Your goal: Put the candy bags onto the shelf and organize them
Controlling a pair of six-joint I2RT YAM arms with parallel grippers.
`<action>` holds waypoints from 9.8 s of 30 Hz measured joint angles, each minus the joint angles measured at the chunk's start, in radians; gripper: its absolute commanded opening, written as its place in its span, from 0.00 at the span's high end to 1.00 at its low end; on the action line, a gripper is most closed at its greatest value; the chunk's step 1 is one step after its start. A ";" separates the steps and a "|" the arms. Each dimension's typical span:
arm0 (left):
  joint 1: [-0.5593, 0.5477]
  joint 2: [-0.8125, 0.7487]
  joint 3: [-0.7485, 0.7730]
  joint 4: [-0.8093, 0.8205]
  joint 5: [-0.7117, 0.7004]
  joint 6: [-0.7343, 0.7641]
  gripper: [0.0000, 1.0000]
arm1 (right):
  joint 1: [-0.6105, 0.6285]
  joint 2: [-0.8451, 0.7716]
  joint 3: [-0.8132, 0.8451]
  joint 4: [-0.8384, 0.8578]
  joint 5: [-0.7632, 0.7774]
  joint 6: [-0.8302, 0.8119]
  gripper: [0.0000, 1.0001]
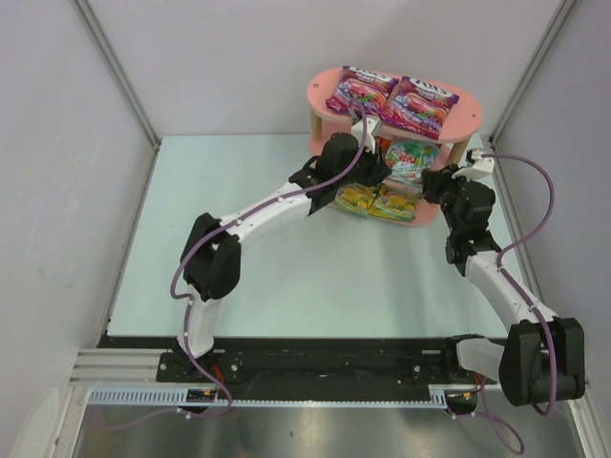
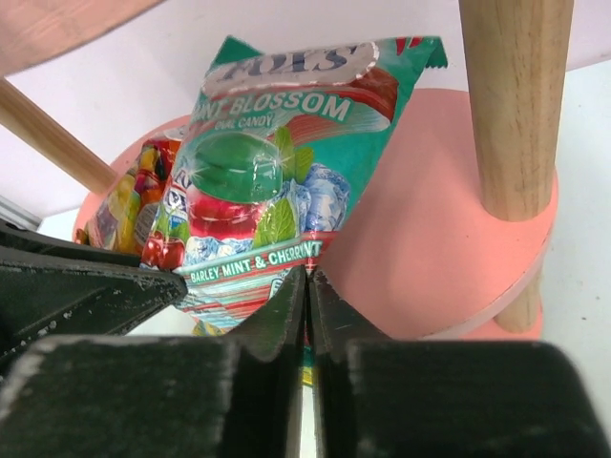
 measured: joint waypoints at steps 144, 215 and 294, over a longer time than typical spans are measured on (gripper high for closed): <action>0.020 -1.036 -1.068 0.161 -0.089 -0.150 0.26 | 0.062 -0.187 0.005 -0.060 0.010 -0.069 0.42; 0.200 -1.122 -1.151 0.097 -0.066 -0.125 0.12 | 0.383 0.730 0.447 0.736 0.196 -0.739 1.00; 0.206 -1.256 -1.235 0.068 -0.025 -0.204 0.13 | -0.037 -0.031 0.012 0.105 0.130 -0.077 0.51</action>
